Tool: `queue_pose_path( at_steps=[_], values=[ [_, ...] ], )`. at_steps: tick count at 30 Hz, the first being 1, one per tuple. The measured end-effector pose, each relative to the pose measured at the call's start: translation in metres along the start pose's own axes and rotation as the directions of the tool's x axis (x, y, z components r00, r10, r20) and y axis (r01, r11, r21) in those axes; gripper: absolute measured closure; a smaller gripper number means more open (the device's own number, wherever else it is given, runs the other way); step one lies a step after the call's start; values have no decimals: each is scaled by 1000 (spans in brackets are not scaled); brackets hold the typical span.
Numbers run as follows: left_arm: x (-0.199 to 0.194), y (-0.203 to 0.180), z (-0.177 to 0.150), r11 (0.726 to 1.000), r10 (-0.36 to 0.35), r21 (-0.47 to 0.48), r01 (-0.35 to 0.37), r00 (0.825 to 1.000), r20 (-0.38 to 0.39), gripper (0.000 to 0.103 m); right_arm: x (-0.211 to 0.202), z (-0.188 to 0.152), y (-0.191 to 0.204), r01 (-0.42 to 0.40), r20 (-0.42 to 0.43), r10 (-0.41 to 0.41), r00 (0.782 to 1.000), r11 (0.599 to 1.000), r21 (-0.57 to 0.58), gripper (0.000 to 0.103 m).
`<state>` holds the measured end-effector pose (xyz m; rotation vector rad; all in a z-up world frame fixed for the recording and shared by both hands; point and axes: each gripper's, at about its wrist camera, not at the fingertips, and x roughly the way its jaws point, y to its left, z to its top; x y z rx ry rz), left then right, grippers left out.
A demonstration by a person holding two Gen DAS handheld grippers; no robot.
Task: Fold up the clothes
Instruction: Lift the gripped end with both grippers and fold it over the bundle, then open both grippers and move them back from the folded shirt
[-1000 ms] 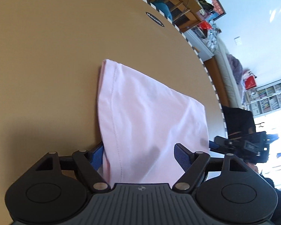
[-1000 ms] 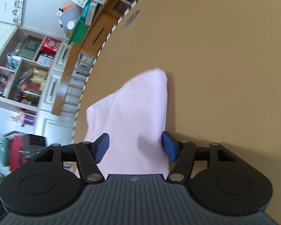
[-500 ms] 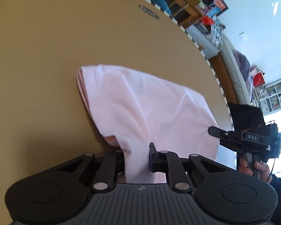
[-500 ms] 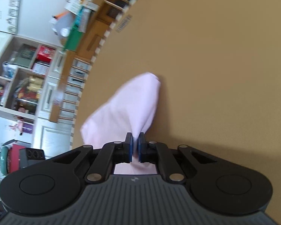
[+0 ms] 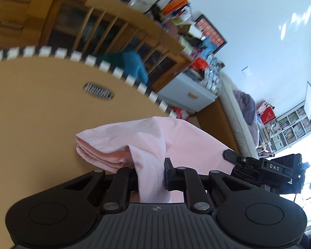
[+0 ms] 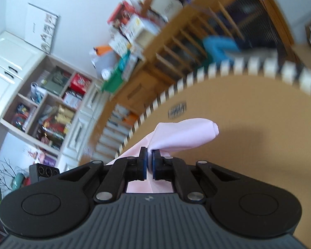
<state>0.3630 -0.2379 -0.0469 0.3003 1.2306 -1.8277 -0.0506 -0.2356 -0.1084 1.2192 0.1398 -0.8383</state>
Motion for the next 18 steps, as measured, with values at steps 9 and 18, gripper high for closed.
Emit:
queue_pose_path(
  at_steps=[9, 18],
  values=[
    [119, 39, 54, 853, 513, -85, -514, 858, -39, 86, 40, 103, -70, 268, -26, -268, 963, 963, 8, 69],
    [133, -13, -11, 929, 352, 78, -362, 929, 112, 83, 47, 77, -52, 236, 16, -241, 970, 928, -288, 64]
  ],
)
